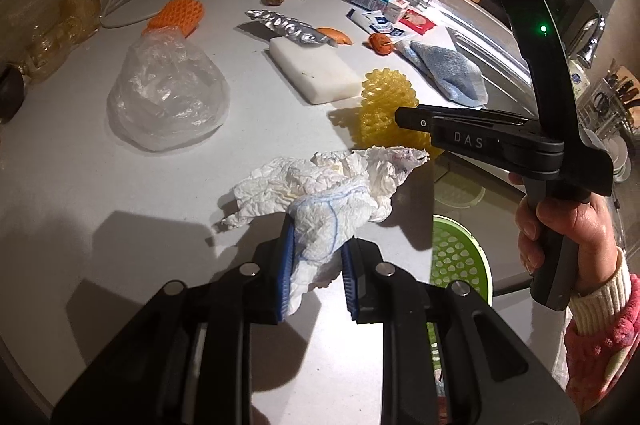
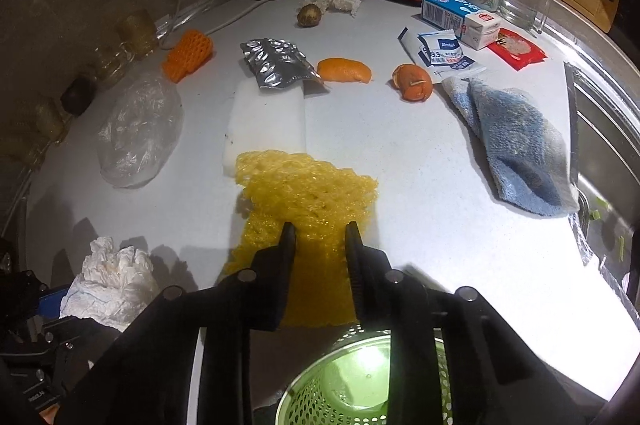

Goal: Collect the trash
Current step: 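Carry tissue and yellow net over the green basket and open both tools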

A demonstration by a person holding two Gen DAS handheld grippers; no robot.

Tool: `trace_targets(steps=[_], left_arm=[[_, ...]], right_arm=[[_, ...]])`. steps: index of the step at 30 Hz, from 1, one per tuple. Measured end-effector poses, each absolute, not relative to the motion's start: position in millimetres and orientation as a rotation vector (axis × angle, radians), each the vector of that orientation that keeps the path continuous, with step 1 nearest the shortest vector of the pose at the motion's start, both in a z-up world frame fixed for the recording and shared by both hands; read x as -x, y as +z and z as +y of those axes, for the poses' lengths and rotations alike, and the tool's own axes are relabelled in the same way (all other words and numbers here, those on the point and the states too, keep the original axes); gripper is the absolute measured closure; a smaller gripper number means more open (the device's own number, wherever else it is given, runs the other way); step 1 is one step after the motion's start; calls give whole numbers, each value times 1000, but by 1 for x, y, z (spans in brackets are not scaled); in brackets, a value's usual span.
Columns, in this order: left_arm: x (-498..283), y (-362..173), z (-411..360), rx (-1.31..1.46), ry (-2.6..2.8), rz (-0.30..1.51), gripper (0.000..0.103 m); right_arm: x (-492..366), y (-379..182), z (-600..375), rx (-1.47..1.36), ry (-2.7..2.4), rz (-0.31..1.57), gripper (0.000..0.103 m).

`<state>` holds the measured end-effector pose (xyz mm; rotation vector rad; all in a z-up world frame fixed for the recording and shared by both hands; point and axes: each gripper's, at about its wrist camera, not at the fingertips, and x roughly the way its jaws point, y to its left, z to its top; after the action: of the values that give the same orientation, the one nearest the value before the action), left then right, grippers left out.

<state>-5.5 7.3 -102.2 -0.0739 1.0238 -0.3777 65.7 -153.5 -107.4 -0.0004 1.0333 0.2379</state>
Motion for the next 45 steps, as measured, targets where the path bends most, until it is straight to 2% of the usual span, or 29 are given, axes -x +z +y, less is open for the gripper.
trace_targets(steps=[1, 8, 16, 17, 20, 21, 26, 37, 41, 42, 44, 45], left_arm=[[9, -97, 2, 69, -403, 1020, 82], [37, -75, -48, 31, -570, 992, 82], [51, -91, -114, 1, -656, 1067, 82], [53, -95, -121, 4, -661, 1082, 77], [57, -113, -142, 20, -659, 1134, 46], [60, -118, -148, 17, -648, 1142, 39], [68, -125, -169, 26, -613, 1172, 31], [74, -95, -158, 53, -424, 1108, 25], [78, -83, -148, 65, -353, 1073, 19], [80, -81, -148, 60, -339, 1065, 19], [82, -77, -146, 54, -310, 1056, 19], [84, -76, -145, 55, -300, 1052, 19]], right_arm=[[-57, -102, -159, 5, 239, 1032, 91], [10, -71, -221, -26, 171, 1016, 91], [56, -67, -277, -39, 151, 1038, 91], [60, -71, -285, -35, 143, 1047, 91], [69, -83, -307, -41, 125, 1074, 91], [72, -86, -313, -43, 122, 1083, 91], [82, -99, -336, -38, 137, 1112, 90], [79, -114, -324, -8, 314, 1124, 87], [81, -128, -309, 13, 378, 1150, 86], [82, -134, -305, 22, 392, 1162, 85], [83, -144, -299, 42, 413, 1188, 68], [83, -147, -297, 57, 409, 1191, 53]])
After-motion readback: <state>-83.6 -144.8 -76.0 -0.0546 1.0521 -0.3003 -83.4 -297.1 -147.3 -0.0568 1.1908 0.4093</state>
